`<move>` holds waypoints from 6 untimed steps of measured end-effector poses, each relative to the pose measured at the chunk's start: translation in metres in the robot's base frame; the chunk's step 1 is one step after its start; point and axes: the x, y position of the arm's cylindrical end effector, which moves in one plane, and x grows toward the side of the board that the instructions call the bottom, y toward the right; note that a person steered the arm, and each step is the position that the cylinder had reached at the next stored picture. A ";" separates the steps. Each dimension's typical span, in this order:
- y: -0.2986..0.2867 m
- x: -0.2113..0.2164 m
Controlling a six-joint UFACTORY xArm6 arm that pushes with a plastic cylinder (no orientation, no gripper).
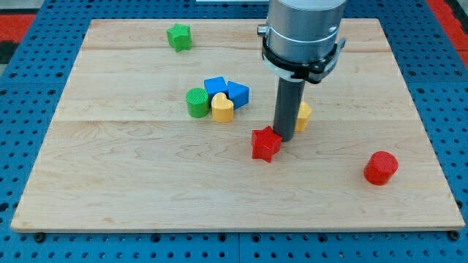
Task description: Push the yellow hexagon to the right of the yellow heart
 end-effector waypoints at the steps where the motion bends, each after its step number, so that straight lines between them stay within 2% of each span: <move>1: 0.045 0.015; 3: 0.058 -0.033; 4: 0.053 -0.034; 6: -0.018 -0.034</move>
